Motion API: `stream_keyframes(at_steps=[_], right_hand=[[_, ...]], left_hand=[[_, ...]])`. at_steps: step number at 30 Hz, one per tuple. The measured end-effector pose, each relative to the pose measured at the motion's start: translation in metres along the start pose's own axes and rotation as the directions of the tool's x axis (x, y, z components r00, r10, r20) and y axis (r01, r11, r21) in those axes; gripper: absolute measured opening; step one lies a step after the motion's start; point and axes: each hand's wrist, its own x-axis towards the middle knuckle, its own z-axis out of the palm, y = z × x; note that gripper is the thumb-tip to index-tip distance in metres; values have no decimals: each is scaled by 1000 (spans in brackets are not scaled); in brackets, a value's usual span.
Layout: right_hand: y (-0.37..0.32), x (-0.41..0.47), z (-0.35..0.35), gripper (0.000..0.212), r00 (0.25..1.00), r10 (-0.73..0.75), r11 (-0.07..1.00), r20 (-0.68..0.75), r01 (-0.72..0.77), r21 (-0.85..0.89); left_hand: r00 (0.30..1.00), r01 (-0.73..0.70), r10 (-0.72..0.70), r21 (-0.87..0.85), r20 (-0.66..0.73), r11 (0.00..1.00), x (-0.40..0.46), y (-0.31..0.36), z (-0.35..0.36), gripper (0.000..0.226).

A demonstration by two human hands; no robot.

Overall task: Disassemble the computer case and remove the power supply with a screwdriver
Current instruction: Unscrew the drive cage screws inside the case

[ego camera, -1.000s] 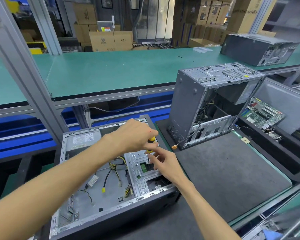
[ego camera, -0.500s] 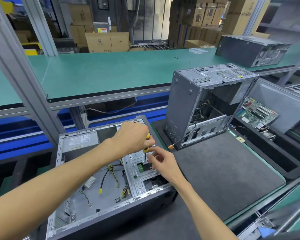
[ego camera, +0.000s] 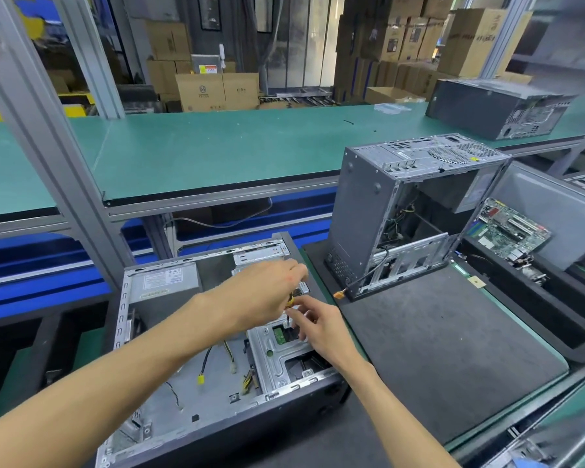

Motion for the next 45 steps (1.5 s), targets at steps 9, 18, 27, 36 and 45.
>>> stream_keyframes(at_steps=[9, 18, 27, 36, 45], right_hand=[[3, 2, 2, 11, 1000, 7, 998, 9, -6, -58], [-1, 1, 0, 17, 999, 42, 999, 10, -42, 19], [-2, 0, 1, 18, 999, 52, 997, 13, -51, -56], [-8, -1, -4, 18, 997, 75, 997, 28, -74, -33], [-16, -3, -2, 13, 995, 94, 992, 30, -92, -82]], left_hand=[[996, 77, -88, 246, 32, 966, 18, -6, -10, 39], [999, -29, 26, 49, 42, 998, 12, -7, -17, 23], [997, 69, -58, 346, -43, 936, 26, -8, -18, 52], [999, -39, 41, -167, 7, 985, 12, -18, -20, 28], [992, 105, -94, 125, -87, 987, 7, -12, -19, 41]])
